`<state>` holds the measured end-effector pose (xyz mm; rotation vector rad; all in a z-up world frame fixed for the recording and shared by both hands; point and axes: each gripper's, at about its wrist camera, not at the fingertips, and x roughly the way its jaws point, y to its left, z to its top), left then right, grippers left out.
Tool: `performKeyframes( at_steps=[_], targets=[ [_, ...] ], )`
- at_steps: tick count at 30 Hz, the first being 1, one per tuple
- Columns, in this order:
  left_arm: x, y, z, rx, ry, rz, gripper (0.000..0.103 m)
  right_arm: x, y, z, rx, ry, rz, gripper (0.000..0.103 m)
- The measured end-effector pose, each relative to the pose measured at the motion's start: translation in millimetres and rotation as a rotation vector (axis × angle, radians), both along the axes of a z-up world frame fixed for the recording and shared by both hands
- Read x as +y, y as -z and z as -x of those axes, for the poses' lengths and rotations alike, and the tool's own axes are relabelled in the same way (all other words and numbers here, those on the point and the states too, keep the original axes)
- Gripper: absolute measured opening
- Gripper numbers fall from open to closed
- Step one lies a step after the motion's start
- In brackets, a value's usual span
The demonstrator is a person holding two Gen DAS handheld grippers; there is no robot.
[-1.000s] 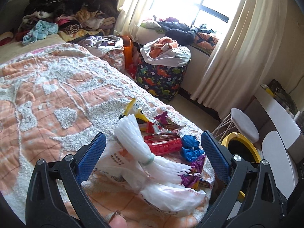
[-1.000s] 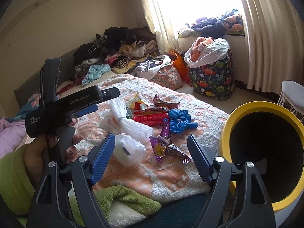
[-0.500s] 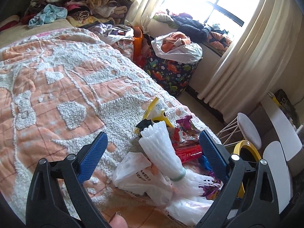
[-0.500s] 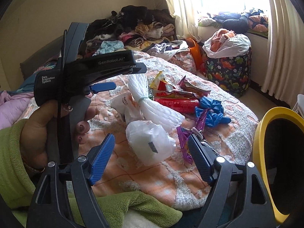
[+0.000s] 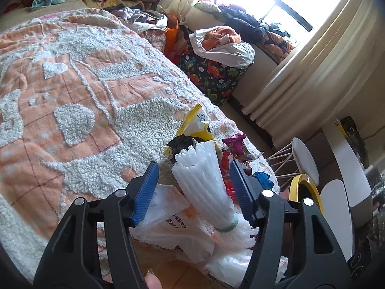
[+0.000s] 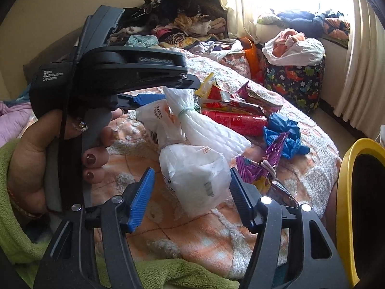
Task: Collect trash
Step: 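Grasp a white mesh bundle with the left tool while the right tool grasps the white plastic bag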
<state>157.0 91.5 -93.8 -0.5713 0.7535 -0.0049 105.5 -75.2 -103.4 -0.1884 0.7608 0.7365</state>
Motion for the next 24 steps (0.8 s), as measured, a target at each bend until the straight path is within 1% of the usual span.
performKeyframes(
  at_steps=[2,4,7,12,17,24],
  targets=[
    [-0.8,0.1,1.7,-0.001,0.004,-0.002,0.043,0.6,1.4,-3.3,0.013,0.013,0.005,0.057],
    [-1.1,-1.5,3.9,-0.006,0.009,-0.006,0.032,-0.2,2.8,-6.0,0.021,0.022,0.005,0.054],
    [-1.6,-6.0,8.5,-0.018,0.014,-0.012,0.023,-2.3,3.6,-7.6,0.022,0.026,-0.002,0.048],
    [-4.4,-20.0,16.9,-0.054,0.021,-0.010,0.019,-5.5,2.4,-0.8,-0.011,0.018,-0.013,0.043],
    [-5.6,-38.0,23.8,-0.098,0.028,-0.008,0.017,-10.1,-4.8,8.3,-0.045,0.008,-0.029,0.042],
    [-6.4,-63.0,31.9,-0.164,0.027,0.012,0.016,-19.8,-16.2,17.9,-0.058,0.016,-0.062,0.042]
  ],
)
